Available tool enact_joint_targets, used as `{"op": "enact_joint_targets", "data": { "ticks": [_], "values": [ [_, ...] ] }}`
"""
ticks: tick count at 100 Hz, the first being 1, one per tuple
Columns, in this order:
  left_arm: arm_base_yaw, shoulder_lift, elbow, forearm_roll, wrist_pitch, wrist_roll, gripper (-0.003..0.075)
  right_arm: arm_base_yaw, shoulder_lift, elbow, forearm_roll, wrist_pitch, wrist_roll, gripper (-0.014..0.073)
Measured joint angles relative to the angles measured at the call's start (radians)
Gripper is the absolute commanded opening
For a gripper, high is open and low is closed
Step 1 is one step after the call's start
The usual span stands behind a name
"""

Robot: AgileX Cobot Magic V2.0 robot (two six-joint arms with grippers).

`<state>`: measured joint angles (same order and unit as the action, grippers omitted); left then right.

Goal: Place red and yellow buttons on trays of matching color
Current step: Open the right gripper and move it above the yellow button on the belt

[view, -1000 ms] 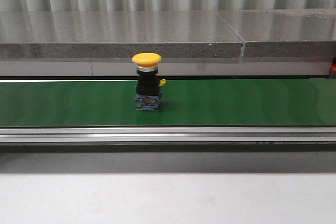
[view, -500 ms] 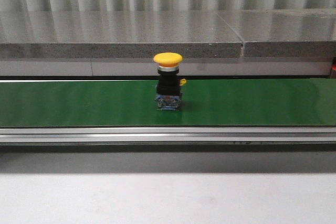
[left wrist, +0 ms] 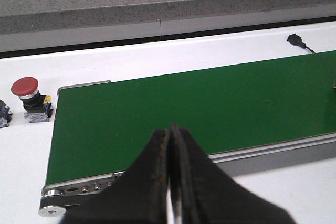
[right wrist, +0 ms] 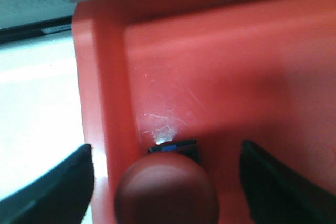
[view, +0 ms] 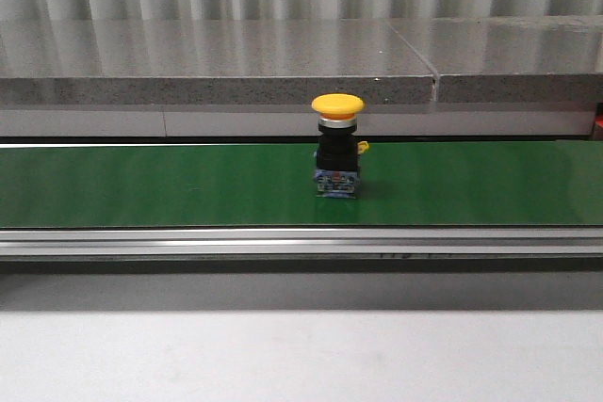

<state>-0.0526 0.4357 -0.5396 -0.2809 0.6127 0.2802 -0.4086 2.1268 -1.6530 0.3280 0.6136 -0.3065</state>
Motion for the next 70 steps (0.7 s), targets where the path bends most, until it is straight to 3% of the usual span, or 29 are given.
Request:
{"op": "enact_joint_targets", "data": {
  "ticks": [46, 70],
  "values": [
    [0.000, 0.000, 0.000, 0.000, 0.000, 0.000, -0.0020, 0.002, -0.234, 0.012, 0.046, 0.140, -0.004, 0.0636],
    [0.000, 0.000, 0.000, 0.000, 0.000, 0.002, -0.0020, 0.029, -0.479, 0.200, 0.052, 0.170, -0.032, 0.0636]
  ]
}}
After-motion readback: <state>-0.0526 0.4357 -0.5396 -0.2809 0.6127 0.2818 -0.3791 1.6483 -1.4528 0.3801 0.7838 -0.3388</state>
